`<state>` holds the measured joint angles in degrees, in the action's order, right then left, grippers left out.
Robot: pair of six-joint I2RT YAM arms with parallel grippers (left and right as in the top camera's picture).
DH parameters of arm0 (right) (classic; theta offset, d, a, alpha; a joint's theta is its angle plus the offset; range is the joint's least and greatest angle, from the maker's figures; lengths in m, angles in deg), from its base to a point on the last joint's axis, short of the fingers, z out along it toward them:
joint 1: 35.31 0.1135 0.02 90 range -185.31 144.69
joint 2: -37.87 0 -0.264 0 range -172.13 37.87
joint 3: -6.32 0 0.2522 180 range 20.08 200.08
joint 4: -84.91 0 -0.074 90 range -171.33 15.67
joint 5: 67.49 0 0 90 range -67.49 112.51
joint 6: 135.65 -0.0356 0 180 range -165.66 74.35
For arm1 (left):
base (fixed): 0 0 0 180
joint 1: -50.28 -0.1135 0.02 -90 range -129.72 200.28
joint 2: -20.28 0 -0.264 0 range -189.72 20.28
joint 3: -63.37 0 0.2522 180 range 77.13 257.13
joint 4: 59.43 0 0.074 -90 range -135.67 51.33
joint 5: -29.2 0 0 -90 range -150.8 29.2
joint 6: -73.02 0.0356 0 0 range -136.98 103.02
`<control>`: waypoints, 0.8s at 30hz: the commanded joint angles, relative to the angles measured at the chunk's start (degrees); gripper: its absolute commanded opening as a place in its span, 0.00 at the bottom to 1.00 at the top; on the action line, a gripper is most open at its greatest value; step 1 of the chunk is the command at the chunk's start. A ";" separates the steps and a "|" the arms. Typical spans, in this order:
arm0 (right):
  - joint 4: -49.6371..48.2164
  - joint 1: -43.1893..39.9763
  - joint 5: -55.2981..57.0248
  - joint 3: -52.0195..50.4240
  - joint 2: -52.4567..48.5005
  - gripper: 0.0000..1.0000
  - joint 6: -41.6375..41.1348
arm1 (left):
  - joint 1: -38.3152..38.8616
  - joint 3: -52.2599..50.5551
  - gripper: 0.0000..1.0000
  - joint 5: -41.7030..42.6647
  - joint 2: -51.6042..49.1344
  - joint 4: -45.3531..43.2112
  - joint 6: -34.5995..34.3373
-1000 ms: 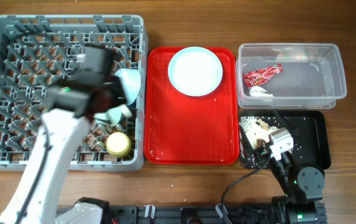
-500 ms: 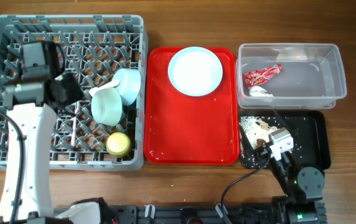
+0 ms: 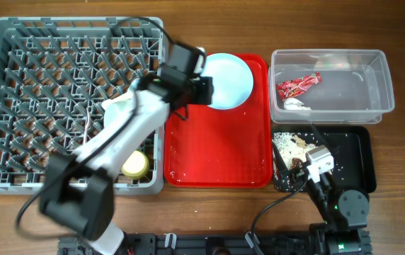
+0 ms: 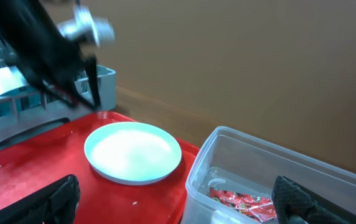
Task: Sort waste into correct bins and load items into the dishwasher rack
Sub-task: 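Grasp the rim of the white plate with the left gripper, then lift the white plate and carry it over the rack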
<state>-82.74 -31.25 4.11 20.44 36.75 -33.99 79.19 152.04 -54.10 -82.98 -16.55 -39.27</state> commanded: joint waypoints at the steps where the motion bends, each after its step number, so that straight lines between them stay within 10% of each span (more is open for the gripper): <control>1: -0.26 -0.22 -0.94 -0.07 0.11 1.00 0.33 | 0.28 0.42 0.52 -1.64 -8.26 -1.73 -17.35; 7: -0.28 -0.22 -0.94 -0.07 0.11 1.00 0.37 | 1.88 0.42 0.41 -4.04 -11.41 4.13 -18.45; 14: -0.26 -0.22 -0.94 -0.07 0.11 1.00 0.35 | 2.60 0.46 0.04 -10.27 -9.92 16.41 -15.23; 24: -0.28 -0.22 -0.94 -0.07 0.11 1.00 0.35 | 2.36 6.75 0.04 -28.50 16.28 26.93 -6.86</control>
<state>-82.71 -31.25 4.11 20.44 36.75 -33.99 81.73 155.69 -73.16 -74.61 9.35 -50.85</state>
